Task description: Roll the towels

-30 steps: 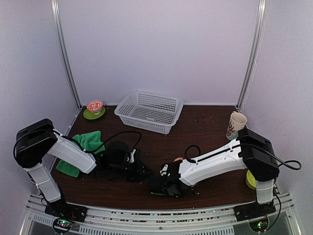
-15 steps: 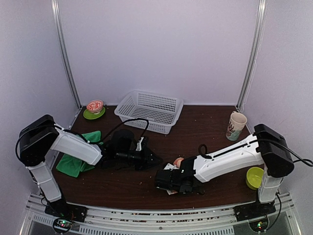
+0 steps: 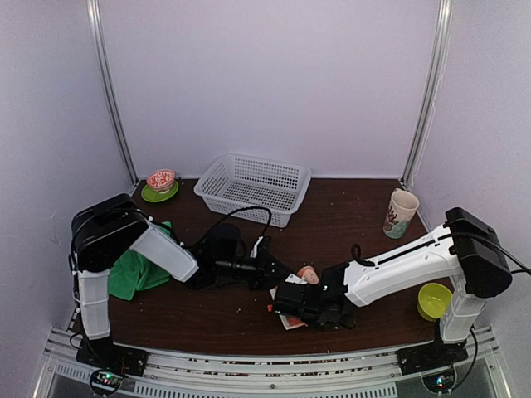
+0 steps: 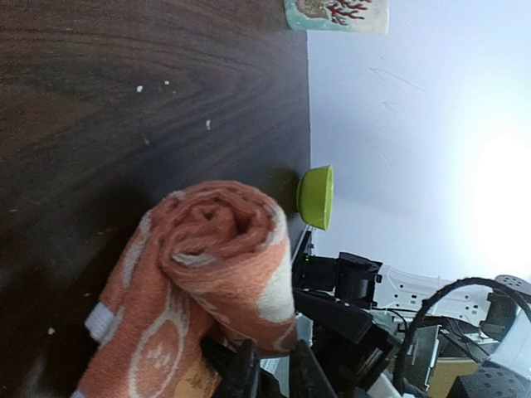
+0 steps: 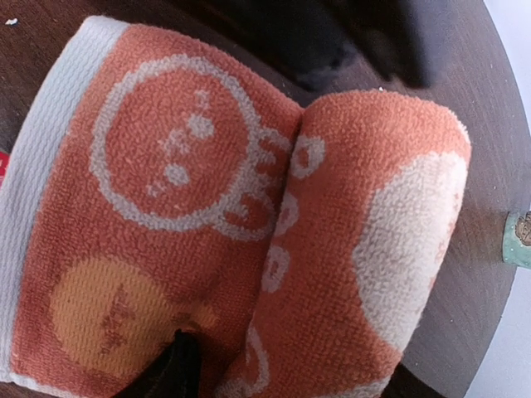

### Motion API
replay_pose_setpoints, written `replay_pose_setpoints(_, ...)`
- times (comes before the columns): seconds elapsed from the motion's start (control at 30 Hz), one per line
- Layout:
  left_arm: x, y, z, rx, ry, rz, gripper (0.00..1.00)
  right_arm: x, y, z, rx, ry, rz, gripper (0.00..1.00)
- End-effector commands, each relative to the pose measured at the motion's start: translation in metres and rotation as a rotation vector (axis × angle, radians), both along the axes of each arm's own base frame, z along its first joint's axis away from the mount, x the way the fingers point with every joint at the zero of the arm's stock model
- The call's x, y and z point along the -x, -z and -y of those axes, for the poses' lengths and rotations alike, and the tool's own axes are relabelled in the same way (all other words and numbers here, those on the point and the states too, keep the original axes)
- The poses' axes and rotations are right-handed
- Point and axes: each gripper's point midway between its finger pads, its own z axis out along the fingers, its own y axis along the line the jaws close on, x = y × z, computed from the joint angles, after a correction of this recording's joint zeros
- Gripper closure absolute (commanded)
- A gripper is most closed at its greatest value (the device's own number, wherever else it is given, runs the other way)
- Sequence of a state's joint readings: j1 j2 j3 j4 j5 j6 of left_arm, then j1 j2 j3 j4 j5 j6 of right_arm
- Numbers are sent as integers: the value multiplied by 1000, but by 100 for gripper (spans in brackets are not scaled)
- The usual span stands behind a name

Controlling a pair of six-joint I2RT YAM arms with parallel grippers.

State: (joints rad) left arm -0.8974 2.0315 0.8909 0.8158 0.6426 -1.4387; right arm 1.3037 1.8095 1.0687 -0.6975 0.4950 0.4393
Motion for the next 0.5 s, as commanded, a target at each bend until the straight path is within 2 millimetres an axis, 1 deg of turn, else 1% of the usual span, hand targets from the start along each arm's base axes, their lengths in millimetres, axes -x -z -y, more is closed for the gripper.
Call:
replay_pose_setpoints(0.0, -4, -50, 10, 170, 45, 78, 85, 1, 1, -10, -40, -25, -11, 36)
replay_pose_setpoints(0.13, -5, -54, 13, 190, 66, 86, 85, 1, 0, -11, -36, -36, -4, 37)
replay_pose_setpoints(0.33, -3, -55, 23, 259, 145, 27, 85, 3, -1, -13, -29, -58, 7, 37)
replay_pose_setpoints(0.4, -3, -53, 26, 274, 167, 6, 85, 3, 0, -13, -22, -69, 10, 37)
replay_pose_setpoints(0.47, -5, -42, 28, 260, 185, -17, 85, 4, 0, -14, -17, -83, 12, 38)
